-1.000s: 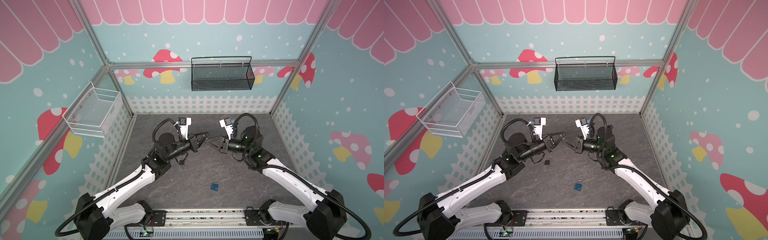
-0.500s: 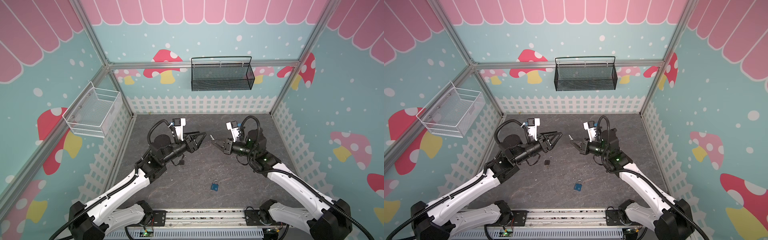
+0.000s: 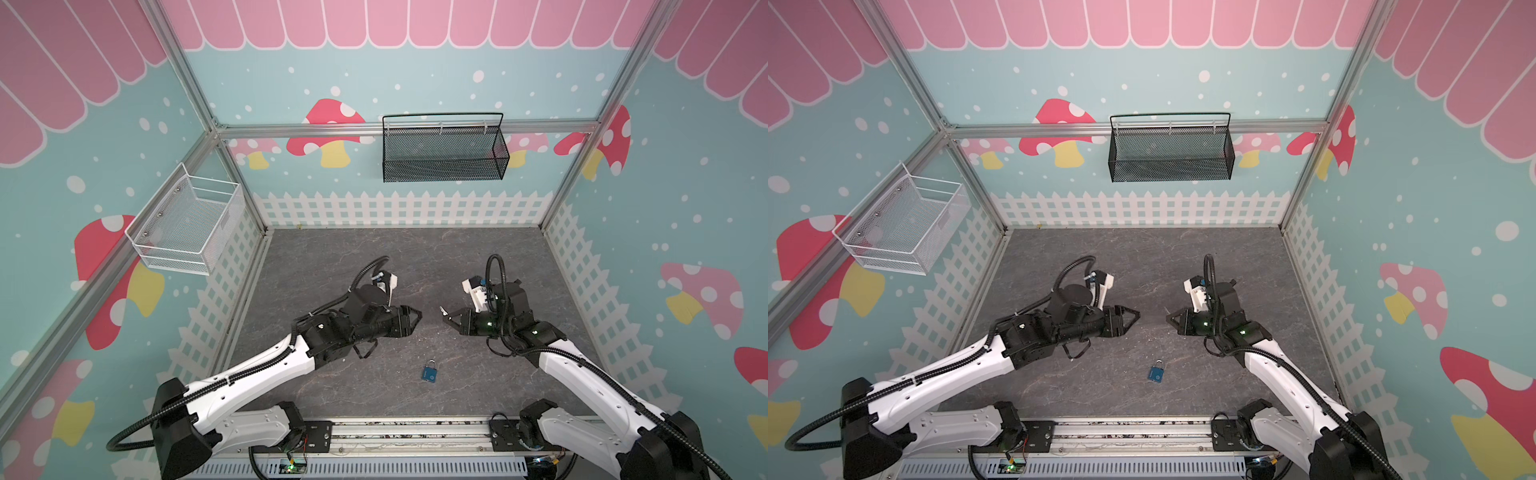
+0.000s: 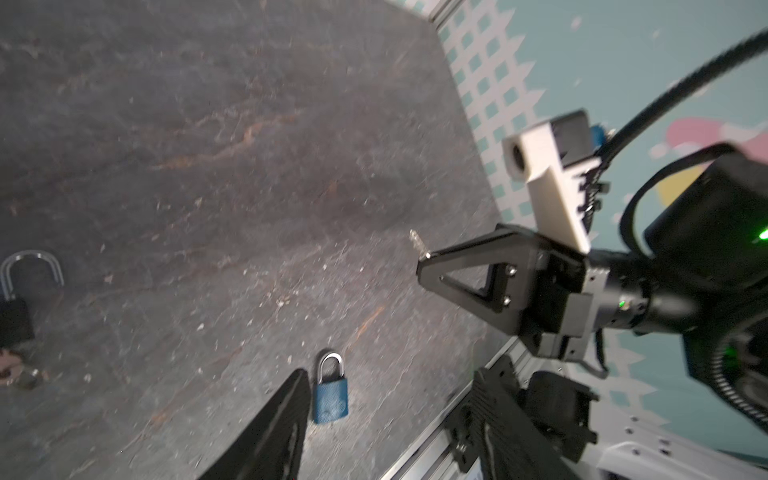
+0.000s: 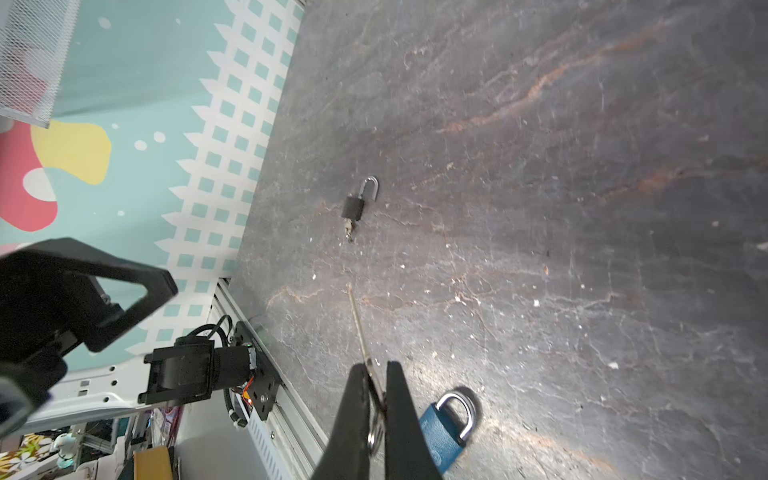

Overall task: Unlock with the key
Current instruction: 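Reach the left gripper down and close it on the blue padlock body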

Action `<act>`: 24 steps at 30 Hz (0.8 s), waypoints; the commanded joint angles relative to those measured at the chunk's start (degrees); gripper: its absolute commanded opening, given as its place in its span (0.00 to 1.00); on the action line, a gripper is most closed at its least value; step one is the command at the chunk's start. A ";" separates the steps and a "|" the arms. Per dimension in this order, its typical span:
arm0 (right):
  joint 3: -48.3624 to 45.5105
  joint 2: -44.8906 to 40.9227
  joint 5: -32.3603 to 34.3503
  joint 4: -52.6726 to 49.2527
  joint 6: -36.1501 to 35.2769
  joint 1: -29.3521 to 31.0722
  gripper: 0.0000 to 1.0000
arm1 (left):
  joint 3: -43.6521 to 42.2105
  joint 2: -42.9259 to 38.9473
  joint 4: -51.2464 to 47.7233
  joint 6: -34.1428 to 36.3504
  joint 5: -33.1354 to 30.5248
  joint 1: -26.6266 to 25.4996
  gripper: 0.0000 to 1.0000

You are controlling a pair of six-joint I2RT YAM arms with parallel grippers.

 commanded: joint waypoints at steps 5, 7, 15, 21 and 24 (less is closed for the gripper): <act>-4.12 1.02 -0.52 -1.64 -2.22 -2.96 0.00 | 5.36 9.43 -13.12 -2.18 -7.48 -10.40 0.67; -4.58 1.05 0.27 -1.92 -2.15 -4.06 0.00 | 6.39 12.46 -13.90 -2.40 -7.56 -12.15 0.68; -4.33 3.99 -0.24 -1.78 -3.82 -6.56 0.00 | 14.06 27.78 -16.30 -3.01 -5.84 -15.75 0.68; -4.10 4.32 -0.31 -2.52 -5.07 -7.52 0.00 | 20.33 37.32 -22.45 -4.59 -6.72 -16.25 0.66; -4.29 4.37 -0.40 -3.11 -5.73 -8.23 0.00 | 21.06 39.72 -23.51 -6.37 -7.08 -16.26 0.64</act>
